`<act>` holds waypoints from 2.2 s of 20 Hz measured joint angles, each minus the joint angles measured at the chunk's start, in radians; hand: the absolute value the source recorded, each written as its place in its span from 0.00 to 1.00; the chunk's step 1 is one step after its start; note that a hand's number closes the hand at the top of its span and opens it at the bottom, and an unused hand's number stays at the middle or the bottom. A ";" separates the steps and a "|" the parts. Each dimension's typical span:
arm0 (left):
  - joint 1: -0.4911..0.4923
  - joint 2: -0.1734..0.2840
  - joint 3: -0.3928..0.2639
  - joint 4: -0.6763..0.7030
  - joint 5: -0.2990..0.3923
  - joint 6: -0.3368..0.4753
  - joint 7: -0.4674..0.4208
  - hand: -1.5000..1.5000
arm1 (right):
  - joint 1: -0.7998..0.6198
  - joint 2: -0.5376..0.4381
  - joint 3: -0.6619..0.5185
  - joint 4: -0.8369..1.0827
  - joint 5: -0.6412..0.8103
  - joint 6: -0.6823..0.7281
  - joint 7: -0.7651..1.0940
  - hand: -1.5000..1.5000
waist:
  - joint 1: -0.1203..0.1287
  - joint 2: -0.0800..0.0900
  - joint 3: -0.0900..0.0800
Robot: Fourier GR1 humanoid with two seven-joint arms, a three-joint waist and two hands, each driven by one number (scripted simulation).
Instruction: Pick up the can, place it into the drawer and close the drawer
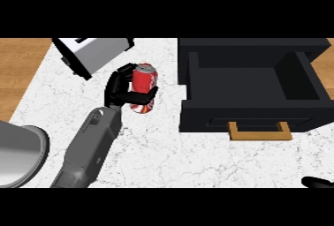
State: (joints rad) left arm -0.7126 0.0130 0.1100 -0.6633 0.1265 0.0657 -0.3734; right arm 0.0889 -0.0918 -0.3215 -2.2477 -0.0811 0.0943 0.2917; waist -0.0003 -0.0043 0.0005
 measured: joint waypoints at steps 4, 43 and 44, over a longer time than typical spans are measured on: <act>-0.041 -0.008 -0.070 -0.123 0.026 0.053 0.134 1.00 | -0.021 -0.016 -0.017 0.029 -0.009 0.000 0.003 0.00 | 0.001 -0.001 0.000; -0.835 -0.013 -0.381 0.210 0.274 0.441 0.527 1.00 | -0.116 -0.036 0.018 0.014 0.005 -0.019 0.065 0.00 | -0.079 0.021 0.002; -0.843 -0.013 -0.390 0.221 0.282 0.457 0.523 0.00 | -0.111 -0.035 0.020 0.010 0.005 -0.017 0.066 0.00 | -0.082 0.022 0.002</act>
State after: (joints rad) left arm -1.5553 0.0001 -0.2801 -0.4422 0.4087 0.5225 0.1498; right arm -0.0219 -0.1270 -0.3015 -2.2373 -0.0763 0.0773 0.3575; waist -0.0823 0.0173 0.0029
